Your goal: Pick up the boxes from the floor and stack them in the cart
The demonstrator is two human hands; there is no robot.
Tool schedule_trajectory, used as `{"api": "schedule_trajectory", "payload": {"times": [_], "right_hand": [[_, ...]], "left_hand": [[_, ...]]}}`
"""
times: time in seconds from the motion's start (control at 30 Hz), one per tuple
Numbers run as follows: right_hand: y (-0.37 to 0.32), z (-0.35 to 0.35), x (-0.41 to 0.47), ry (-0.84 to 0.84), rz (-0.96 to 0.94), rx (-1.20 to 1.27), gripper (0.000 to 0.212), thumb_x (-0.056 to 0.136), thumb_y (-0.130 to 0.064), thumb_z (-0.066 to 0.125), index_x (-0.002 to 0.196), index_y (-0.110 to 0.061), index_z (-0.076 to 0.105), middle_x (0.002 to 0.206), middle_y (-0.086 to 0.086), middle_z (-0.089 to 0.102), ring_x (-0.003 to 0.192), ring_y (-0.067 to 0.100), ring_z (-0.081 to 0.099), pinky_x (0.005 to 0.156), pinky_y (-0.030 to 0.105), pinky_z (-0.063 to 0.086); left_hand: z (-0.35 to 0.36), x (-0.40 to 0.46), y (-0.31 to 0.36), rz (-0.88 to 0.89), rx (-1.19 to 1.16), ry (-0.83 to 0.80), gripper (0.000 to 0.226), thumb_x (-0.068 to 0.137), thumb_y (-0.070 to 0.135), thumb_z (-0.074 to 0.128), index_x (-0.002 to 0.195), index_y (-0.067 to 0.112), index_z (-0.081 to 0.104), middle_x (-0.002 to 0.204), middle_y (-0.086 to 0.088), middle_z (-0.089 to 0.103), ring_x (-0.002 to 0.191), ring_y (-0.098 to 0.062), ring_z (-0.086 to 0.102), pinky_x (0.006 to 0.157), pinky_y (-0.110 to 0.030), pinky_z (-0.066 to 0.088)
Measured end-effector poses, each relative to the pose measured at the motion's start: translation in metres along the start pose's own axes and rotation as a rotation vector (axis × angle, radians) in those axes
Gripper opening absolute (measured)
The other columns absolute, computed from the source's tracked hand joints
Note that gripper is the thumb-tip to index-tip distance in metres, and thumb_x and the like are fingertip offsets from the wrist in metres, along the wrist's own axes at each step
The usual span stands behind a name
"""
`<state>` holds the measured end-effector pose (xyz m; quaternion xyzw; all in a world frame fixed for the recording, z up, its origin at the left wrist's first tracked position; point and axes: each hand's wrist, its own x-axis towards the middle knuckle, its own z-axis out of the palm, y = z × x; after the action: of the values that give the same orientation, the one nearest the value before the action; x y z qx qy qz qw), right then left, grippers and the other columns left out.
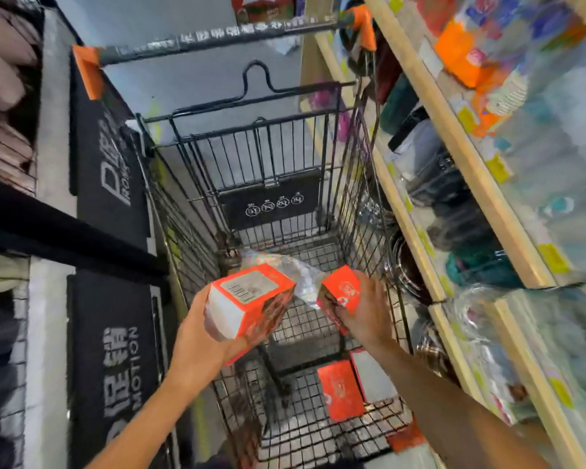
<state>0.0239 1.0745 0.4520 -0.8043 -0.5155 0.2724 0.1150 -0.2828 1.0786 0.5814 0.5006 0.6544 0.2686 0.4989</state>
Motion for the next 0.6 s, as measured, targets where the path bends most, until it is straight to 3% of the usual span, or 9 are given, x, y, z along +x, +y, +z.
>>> {"api": "schedule_trajectory", "payload": {"times": [0.1, 0.2, 0.37, 0.47, 0.53, 0.6], "right_hand": [[0.023, 0.032, -0.002, 0.016, -0.053, -0.092, 0.085, 0.082, -0.069, 0.056, 0.156, -0.033, 0.032, 0.147, 0.020, 0.036, 0.132, 0.040, 0.041, 0.102, 0.052, 0.047], [0.043, 0.060, -0.013, 0.025, -0.061, -0.160, 0.081, 0.087, -0.055, 0.068, 0.156, -0.035, 0.031, 0.148, 0.021, 0.034, 0.130, 0.038, 0.045, 0.103, 0.047, 0.049], [0.065, 0.094, -0.052, -0.033, 0.126, -0.295, 0.087, 0.089, -0.050, 0.066, 0.159, -0.027, 0.020, 0.152, 0.027, 0.036, 0.140, 0.046, 0.036, 0.120, 0.056, 0.026], [0.066, 0.094, -0.065, -0.068, 0.192, -0.254, 0.086, 0.092, -0.052, 0.060, 0.161, -0.024, 0.017, 0.156, 0.024, 0.030, 0.143, 0.044, 0.030, 0.122, 0.054, 0.018], [0.058, 0.088, -0.063, -0.065, 0.194, -0.176, 0.086, 0.090, -0.053, 0.064, 0.159, -0.020, 0.023, 0.157, 0.020, 0.027, 0.144, 0.041, 0.026, 0.120, 0.056, 0.024], [0.046, 0.074, -0.058, -0.058, 0.152, 0.047, 0.086, 0.087, -0.055, 0.070, 0.155, -0.019, 0.032, 0.155, 0.012, 0.032, 0.143, 0.036, 0.029, 0.117, 0.053, 0.031]], "left_hand": [[0.002, 0.010, -0.016, -0.041, 0.004, -0.011, 0.090, 0.060, 0.010, 0.094, 0.132, 0.040, 0.048, 0.117, 0.025, 0.065, 0.111, 0.004, 0.061, 0.072, -0.007, 0.051], [0.005, 0.014, -0.020, -0.071, 0.019, 0.005, 0.092, 0.059, 0.008, 0.094, 0.132, 0.037, 0.046, 0.118, 0.017, 0.062, 0.109, -0.003, 0.060, 0.064, -0.004, 0.049], [0.010, 0.009, -0.016, -0.109, -0.013, -0.001, 0.090, 0.055, 0.015, 0.095, 0.126, 0.044, 0.046, 0.119, 0.017, 0.062, 0.110, -0.001, 0.059, 0.063, -0.004, 0.049], [0.015, 0.005, -0.013, -0.102, 0.008, -0.008, 0.093, 0.057, 0.019, 0.095, 0.130, 0.041, 0.044, 0.119, 0.017, 0.061, 0.110, 0.001, 0.059, 0.065, -0.003, 0.049], [0.019, 0.001, -0.009, -0.115, -0.009, -0.016, 0.091, 0.061, 0.012, 0.094, 0.134, 0.036, 0.044, 0.119, 0.016, 0.061, 0.109, -0.001, 0.058, 0.062, -0.004, 0.050], [0.023, -0.002, -0.006, -0.116, -0.011, -0.024, 0.096, 0.059, 0.018, 0.096, 0.137, 0.033, 0.044, 0.117, 0.018, 0.062, 0.110, 0.002, 0.058, 0.066, -0.007, 0.051]]}}
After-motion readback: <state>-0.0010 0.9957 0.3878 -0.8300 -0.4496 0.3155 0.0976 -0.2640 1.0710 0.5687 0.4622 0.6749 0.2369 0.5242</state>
